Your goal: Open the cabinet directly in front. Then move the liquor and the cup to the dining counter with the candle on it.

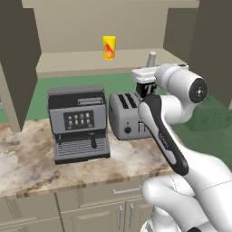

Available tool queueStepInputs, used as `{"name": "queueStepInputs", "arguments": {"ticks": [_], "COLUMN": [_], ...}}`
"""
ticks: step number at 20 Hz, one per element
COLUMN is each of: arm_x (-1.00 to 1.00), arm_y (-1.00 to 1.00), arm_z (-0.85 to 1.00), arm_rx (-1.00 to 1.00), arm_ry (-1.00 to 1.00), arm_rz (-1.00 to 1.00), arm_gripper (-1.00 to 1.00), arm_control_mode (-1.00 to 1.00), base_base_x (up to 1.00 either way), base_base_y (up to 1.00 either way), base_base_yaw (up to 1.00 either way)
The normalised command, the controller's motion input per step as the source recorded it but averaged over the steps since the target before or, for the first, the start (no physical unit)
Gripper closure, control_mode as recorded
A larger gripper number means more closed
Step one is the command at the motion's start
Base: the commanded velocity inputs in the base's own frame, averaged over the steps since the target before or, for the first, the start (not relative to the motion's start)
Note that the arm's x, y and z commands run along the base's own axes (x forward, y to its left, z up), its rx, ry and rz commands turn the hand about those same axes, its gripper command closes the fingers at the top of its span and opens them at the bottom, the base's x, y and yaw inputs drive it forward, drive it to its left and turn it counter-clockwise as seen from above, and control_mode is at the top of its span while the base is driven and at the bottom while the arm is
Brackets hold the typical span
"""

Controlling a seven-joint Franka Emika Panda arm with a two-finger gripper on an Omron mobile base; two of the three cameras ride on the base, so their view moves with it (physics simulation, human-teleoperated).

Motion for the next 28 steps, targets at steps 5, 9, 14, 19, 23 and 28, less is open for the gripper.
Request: {"name": "queueStepInputs", "arguments": {"ticks": [5, 9, 14, 19, 23, 28], "arm_x": [0.00, -0.01, -0.10, 0.00, 0.00, 0.00], "arm_y": [0.00, 0.00, 0.01, 0.00, 0.00, 0.00], "arm_z": [0.00, 0.00, -0.01, 0.00, 0.00, 0.00], "arm_rx": [0.00, 0.00, 0.00, 0.00, 0.00, 0.00], "arm_ry": [0.00, 0.00, 0.00, 0.00, 0.00, 0.00], "arm_rz": [0.00, 0.00, 0.00, 0.00, 0.00, 0.00], "arm_gripper": [1.00, 1.00, 1.00, 1.00, 1.00, 1.00], "arm_control_mode": [-1.00, -1.00, 1.00, 1.00, 1.00, 1.00], "base_base_x": [0.00, 0.00, -0.70, -0.86, -0.59, -0.26], "base_base_y": [0.00, 0.00, 0.16, 0.41, 0.75, 1.00], "base_base_yaw": [0.00, 0.00, 0.01, 0.00, 0.04, 0.18]}}
